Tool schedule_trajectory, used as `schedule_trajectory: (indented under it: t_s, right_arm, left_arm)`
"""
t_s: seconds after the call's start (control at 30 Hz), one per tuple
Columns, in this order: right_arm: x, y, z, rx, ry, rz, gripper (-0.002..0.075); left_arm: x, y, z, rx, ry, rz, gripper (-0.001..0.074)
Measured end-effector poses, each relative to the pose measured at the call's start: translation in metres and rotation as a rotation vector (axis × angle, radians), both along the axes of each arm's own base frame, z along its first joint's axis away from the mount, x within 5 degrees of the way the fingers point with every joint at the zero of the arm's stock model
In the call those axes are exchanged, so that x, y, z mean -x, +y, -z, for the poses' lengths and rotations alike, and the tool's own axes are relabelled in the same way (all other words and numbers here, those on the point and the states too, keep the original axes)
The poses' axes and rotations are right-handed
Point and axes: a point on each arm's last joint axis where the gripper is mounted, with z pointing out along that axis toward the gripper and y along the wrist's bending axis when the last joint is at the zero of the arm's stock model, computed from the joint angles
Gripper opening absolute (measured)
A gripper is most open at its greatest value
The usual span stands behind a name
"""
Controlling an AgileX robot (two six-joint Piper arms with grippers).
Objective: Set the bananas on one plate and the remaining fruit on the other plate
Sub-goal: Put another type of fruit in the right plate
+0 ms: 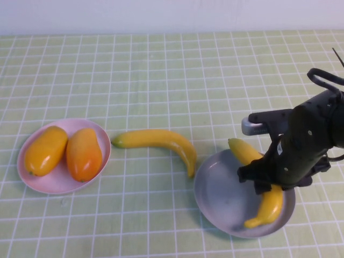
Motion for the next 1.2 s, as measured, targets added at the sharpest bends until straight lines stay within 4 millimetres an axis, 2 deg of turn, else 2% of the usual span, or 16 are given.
schedule_trajectory:
  t_s: [0.17, 0.27, 0.37, 0.47, 0.57, 0.67, 0.9, 1.03, 1.2]
  right_arm:
    - [0.006, -0.005, -0.001, 0.043, 0.059, 0.005, 0.0563]
    - [0.010, -0.008, -0.013, 0.047, 0.037, 0.000, 0.0604]
    - [0.010, -0.009, -0.032, 0.030, -0.024, -0.038, 0.0606]
    - [0.003, -0.003, -0.057, 0.008, -0.102, -0.165, 0.0577]
    - [-0.008, 0.009, -0.076, -0.033, -0.191, -0.318, 0.0541]
    - [-0.021, 0.026, -0.085, -0.086, -0.270, -0.513, 0.0515]
    - [-0.056, 0.078, -0.076, -0.149, -0.387, -0.868, 0.0505]
    - [-0.079, 0.101, -0.060, -0.141, -0.402, -0.933, 0.0505]
    - [-0.105, 0.119, -0.040, -0.142, -0.388, -0.954, 0.0504]
  left_arm:
    - [0.000, 0.000, 0.000, 0.000, 0.000, 0.000, -0.0001]
    - [0.000, 0.000, 0.000, 0.000, 0.000, 0.000, 0.0000]
    - [0.000, 0.000, 0.000, 0.000, 0.000, 0.000, -0.0001]
    - [0.000, 0.000, 0.000, 0.000, 0.000, 0.000, -0.0001]
    - [0.000, 0.000, 0.000, 0.000, 0.000, 0.000, -0.0001]
    - [0.000, 0.000, 0.000, 0.000, 0.000, 0.000, -0.0001]
    - [0.000, 0.000, 0.000, 0.000, 0.000, 0.000, -0.0001]
    - [0.000, 0.000, 0.000, 0.000, 0.000, 0.000, -0.0001]
    - [0.000, 0.000, 0.000, 0.000, 0.000, 0.000, -0.0001]
